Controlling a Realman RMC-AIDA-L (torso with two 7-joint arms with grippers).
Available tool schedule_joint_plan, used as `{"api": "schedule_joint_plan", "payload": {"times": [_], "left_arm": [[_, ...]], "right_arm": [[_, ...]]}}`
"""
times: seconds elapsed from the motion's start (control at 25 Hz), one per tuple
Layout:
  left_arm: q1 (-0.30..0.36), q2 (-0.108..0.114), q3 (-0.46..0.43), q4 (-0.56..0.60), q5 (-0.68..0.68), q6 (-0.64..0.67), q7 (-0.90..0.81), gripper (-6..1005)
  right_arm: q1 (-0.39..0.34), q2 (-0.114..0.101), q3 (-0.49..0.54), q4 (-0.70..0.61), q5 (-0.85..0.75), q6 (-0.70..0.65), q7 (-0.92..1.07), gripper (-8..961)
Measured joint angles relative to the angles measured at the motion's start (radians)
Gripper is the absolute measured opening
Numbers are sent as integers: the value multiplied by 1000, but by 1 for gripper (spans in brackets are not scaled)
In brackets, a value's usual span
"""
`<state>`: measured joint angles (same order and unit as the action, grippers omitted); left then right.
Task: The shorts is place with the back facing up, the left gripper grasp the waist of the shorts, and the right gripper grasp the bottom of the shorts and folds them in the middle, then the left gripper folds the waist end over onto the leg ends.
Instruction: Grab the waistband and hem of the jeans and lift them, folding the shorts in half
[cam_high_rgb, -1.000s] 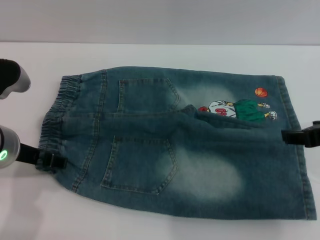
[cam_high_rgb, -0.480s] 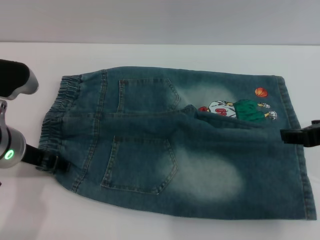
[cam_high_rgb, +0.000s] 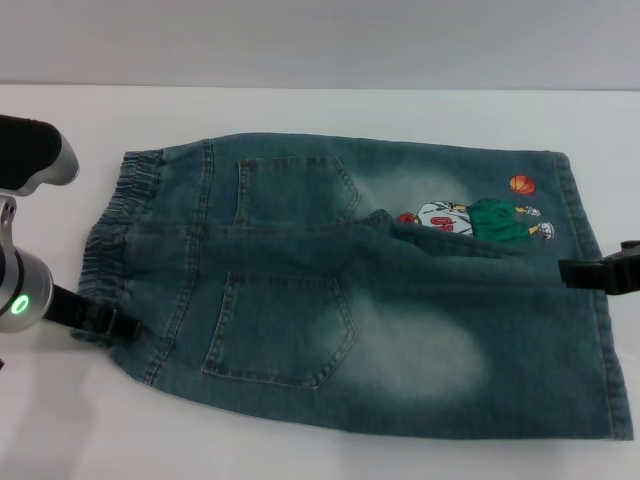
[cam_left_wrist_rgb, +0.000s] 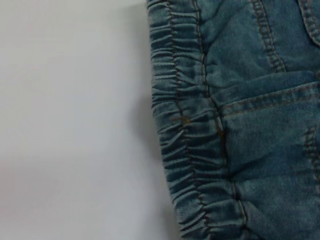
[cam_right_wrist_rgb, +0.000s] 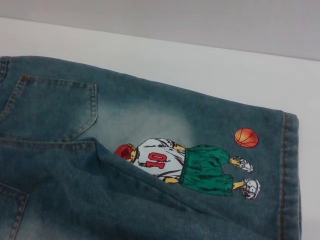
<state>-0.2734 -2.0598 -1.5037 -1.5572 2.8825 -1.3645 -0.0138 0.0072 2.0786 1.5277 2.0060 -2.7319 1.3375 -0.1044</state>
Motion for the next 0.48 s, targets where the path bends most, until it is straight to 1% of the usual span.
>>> {"api": "schedule_joint_plan", "payload": {"times": [0.48], "left_arm": [[-7,0,-4,18,2,2,2,832]], "right_arm": [[6,0,-3,-5,0,-3,0,727]]}}
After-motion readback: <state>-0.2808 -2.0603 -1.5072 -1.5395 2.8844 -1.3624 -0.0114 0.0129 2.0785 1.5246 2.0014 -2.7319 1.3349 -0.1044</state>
